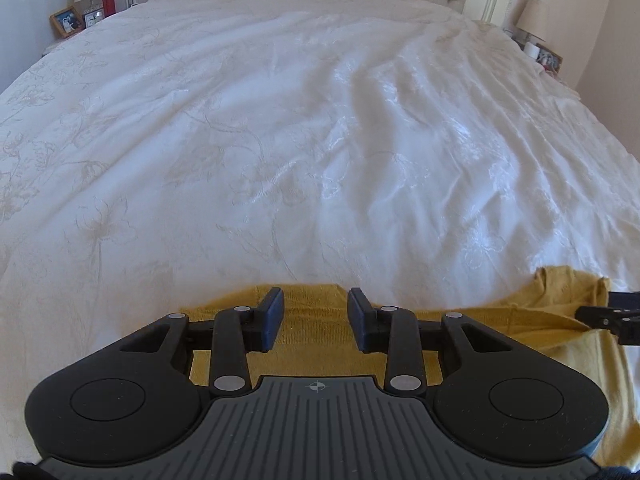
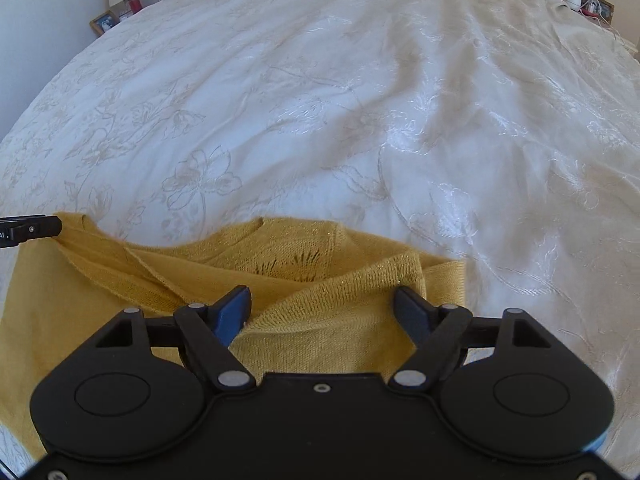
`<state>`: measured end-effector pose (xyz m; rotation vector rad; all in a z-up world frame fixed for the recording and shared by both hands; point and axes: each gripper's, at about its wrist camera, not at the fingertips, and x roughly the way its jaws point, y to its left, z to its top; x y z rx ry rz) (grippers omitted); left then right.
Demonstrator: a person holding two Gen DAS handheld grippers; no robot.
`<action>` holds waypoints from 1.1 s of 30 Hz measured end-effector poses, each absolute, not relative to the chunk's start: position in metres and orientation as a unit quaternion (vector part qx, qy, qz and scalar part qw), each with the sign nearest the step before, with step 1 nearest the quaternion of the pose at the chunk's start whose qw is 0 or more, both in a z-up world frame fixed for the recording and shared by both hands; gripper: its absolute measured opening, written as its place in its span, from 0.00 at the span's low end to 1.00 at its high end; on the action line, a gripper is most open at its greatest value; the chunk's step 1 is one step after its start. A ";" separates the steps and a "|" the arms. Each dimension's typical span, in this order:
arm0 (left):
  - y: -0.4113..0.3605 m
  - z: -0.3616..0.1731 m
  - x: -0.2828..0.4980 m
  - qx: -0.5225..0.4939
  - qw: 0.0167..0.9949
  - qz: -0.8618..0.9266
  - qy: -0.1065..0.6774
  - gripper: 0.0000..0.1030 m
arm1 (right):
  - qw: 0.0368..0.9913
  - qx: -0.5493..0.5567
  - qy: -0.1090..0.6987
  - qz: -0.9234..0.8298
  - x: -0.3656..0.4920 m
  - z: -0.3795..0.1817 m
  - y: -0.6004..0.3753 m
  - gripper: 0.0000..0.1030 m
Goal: Fold small clothes
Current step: 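Smooth the folded sweater flat with both open grippers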
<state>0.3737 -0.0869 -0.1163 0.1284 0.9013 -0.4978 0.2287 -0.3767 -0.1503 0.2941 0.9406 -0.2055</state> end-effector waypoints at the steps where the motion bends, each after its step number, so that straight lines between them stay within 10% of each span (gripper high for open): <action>1: -0.084 -0.113 0.374 0.056 0.871 -0.236 0.428 0.33 | 0.876 0.148 0.446 -0.104 0.226 -0.149 -0.380 0.78; 33: -0.116 -0.117 0.309 0.115 0.823 -0.286 0.478 0.43 | 0.850 0.192 0.462 -0.164 0.206 -0.142 -0.413 0.94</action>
